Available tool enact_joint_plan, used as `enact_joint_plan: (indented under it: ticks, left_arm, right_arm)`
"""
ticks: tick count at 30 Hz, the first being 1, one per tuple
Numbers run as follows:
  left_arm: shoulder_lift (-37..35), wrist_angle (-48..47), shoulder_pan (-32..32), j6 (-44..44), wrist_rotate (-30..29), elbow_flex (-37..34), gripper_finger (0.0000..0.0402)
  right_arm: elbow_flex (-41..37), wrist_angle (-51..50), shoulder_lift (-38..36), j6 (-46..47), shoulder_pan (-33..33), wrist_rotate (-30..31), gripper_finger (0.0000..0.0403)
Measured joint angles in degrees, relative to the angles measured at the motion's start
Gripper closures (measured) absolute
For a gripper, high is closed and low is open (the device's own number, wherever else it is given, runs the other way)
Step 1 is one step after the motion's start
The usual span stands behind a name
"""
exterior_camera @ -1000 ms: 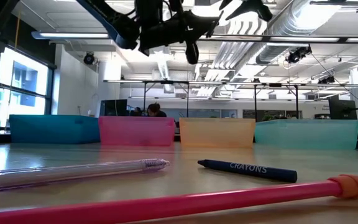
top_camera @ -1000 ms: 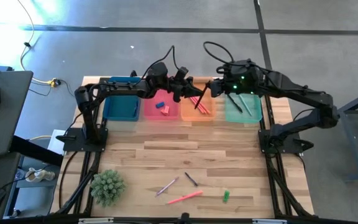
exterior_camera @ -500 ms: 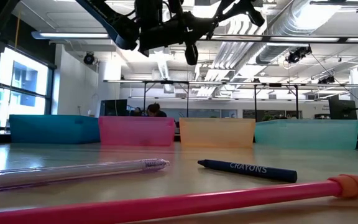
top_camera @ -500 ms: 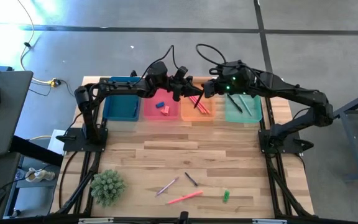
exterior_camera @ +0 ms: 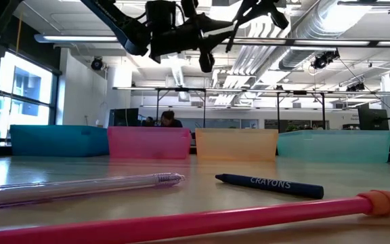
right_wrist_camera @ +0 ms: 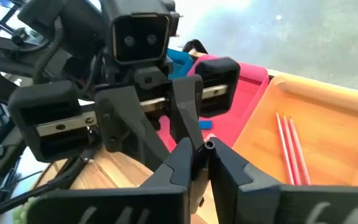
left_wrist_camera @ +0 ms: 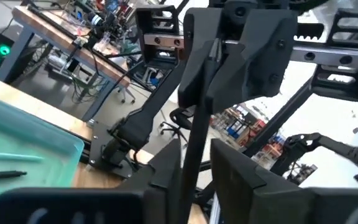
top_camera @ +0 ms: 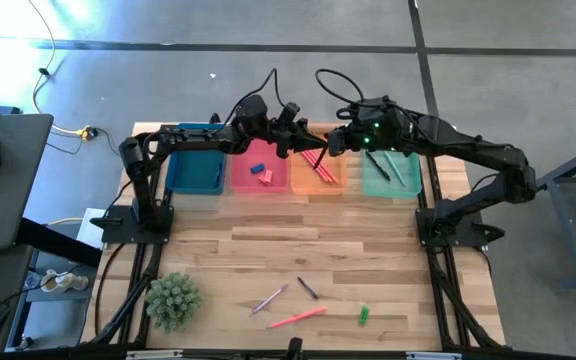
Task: Sort crayons/erasers/pens/pencils in bins
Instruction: Put the black pen into the green bin
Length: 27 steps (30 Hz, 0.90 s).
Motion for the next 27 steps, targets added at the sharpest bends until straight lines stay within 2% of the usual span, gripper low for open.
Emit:
enact_joint_plan:
  ticks: [7, 11, 17, 23, 27]
  left_arm:
    - [0.0, -4.1, -0.4, 3.2, 0.6, 0.0, 0.025]
    - [0.0, -9.8, -0.2, 6.5, 1.1, 0.0, 0.0221]
    - [0.0, -15.9, -0.3, 14.1, 1.0, 0.0, 0.022]
    - [0.0, -17.2, -1.2, 19.7, -5.2, 0.0, 0.0232]
    - [0.0, -17.8, -1.6, 22.2, -8.7, 0.0, 0.024]
  right_arm:
    - [0.0, -2.8, 0.0, 0.2, 0.0, 1.2, 0.0388]
    - [0.0, -8.9, 0.0, 0.3, 0.0, 5.0, 0.0388]
    - [0.0, -19.3, 0.0, 1.3, -0.1, 13.0, 0.0387]
    - [0.0, -29.6, 0.0, -1.9, -0.4, 22.6, 0.0387]
    - [0.0, -33.9, 0.0, -5.2, -2.8, 25.5, 0.0387]
